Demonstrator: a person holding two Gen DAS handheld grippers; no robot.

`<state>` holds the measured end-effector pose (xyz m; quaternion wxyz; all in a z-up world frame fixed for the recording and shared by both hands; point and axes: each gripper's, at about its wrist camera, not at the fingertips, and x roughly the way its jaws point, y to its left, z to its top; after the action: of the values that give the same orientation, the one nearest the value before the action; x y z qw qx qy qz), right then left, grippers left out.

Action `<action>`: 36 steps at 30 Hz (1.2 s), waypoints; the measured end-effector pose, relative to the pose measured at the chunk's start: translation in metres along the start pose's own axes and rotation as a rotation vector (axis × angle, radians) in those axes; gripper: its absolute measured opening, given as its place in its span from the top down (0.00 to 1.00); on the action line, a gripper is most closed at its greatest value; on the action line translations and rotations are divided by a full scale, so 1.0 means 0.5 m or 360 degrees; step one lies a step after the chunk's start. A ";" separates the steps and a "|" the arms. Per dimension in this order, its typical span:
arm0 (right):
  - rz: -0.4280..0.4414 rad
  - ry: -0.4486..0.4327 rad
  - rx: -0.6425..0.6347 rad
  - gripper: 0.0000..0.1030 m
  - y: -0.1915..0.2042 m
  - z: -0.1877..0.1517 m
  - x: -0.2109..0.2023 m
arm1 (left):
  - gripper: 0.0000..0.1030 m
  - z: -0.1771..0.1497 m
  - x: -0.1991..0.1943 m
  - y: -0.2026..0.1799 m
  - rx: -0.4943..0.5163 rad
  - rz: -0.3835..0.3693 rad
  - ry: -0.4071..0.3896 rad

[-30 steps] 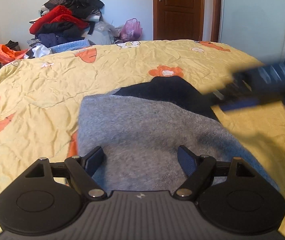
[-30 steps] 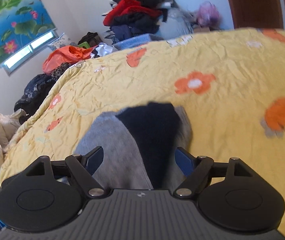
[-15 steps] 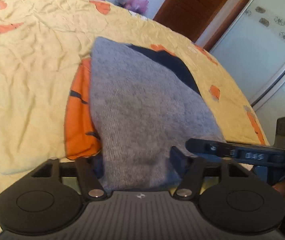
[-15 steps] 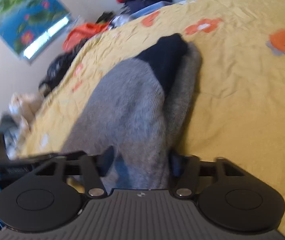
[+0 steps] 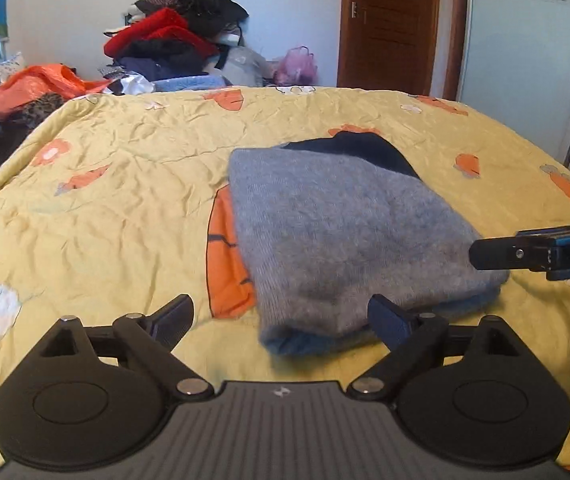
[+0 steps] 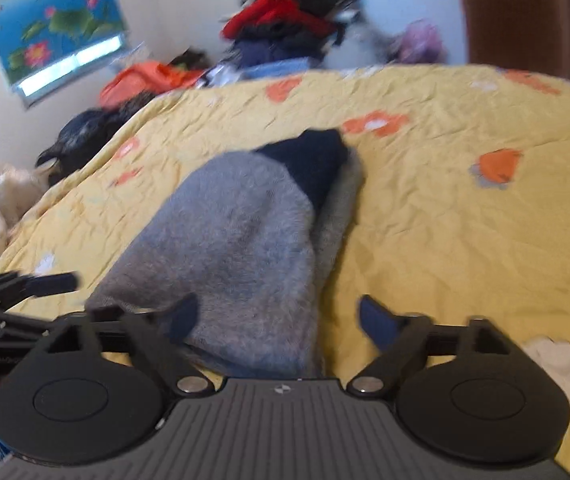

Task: Fold small clothes

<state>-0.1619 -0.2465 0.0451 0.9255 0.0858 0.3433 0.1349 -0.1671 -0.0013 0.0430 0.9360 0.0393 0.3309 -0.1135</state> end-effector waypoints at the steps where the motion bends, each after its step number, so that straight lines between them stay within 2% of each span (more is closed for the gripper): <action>1: -0.0047 -0.0019 -0.0014 0.06 0.007 -0.018 -0.010 | 0.08 -0.011 0.002 -0.003 -0.0017 0.0013 0.0012; 5: -0.0258 0.0032 -0.0135 0.06 0.038 -0.085 0.005 | 0.08 -0.042 0.037 -0.015 -0.0031 0.0102 0.0129; 6: -0.0285 0.0079 -0.0138 0.04 0.040 -0.095 0.015 | 0.07 -0.048 0.051 -0.018 -0.0010 0.0134 0.0166; 7: -0.0306 0.0109 -0.0130 0.02 0.040 -0.104 0.023 | 0.04 -0.051 0.051 -0.014 -0.0031 0.0133 0.0145; 8: -0.0342 0.0077 -0.0153 0.00 0.048 -0.111 0.023 | 0.00 -0.051 0.054 -0.010 -0.0066 0.0150 0.0159; 10: -0.0405 0.0096 -0.0145 0.00 0.054 -0.109 0.032 | 0.00 -0.047 0.060 0.000 -0.0132 0.0144 0.0187; 14: -0.0469 0.0181 -0.0027 0.00 0.060 -0.087 0.046 | 0.00 -0.040 0.063 -0.004 -0.0130 0.0153 0.0228; 17: -0.0527 0.0304 -0.0046 0.00 0.070 -0.071 0.066 | 0.00 -0.036 0.066 -0.006 -0.0144 0.0160 0.0250; 18: -0.0547 0.0305 -0.0041 0.00 0.075 -0.073 0.069 | 0.00 -0.034 0.068 -0.006 -0.0152 0.0168 0.0258; 22: -0.0582 0.0259 -0.0011 0.00 0.080 -0.080 0.067 | 0.00 -0.028 0.071 -0.007 -0.0167 0.0182 0.0299; 31: -0.0587 0.0277 0.0003 0.00 0.080 -0.073 0.068 | 0.00 -0.017 0.078 -0.003 -0.0159 0.0164 0.0378; 36: -0.0588 0.0267 0.0001 0.00 0.078 -0.075 0.070 | 0.00 -0.025 0.072 -0.004 -0.0146 0.0158 0.0334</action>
<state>-0.1688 -0.1961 0.0055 0.9026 0.0100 0.4292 -0.0307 -0.1481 -0.0082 0.0104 0.9015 0.0243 0.4295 -0.0471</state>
